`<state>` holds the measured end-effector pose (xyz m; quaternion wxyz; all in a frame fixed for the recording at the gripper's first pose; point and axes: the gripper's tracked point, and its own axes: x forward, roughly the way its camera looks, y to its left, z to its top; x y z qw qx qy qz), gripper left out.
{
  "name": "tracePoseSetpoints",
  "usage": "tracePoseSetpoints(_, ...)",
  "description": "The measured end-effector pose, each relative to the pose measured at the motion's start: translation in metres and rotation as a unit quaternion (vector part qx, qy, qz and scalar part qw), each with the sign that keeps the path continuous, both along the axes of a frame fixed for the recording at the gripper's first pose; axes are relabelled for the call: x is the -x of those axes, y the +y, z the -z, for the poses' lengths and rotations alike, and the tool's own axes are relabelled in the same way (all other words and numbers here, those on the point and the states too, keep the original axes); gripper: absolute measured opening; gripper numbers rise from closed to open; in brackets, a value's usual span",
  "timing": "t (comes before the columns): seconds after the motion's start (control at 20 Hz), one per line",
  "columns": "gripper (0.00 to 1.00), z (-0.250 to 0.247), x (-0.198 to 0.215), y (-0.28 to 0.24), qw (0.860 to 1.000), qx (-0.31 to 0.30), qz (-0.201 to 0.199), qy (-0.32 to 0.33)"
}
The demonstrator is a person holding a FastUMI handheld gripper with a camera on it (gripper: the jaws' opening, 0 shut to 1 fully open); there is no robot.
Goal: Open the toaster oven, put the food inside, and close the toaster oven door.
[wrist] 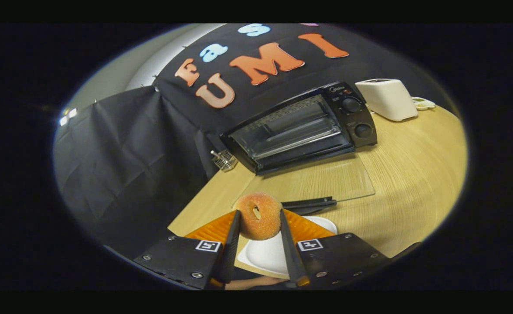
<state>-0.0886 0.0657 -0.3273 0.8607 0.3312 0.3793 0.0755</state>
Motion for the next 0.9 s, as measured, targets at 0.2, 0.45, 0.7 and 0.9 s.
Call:
tracePoseSetpoints(0.2,0.49,-0.002,-0.049,-0.001,0.997,-0.049,0.059,-0.013)
tracePoseSetpoints(0.45,0.49,0.011,-0.112,-0.007,0.988,-0.075,0.135,-0.007)
tracePoseSetpoints(0.7,0.49,0.029,-0.161,-0.017,0.98,-0.073,0.185,-0.005)
tracePoseSetpoints(0.9,0.49,0.043,-0.191,-0.026,0.978,-0.033,0.204,-0.02)
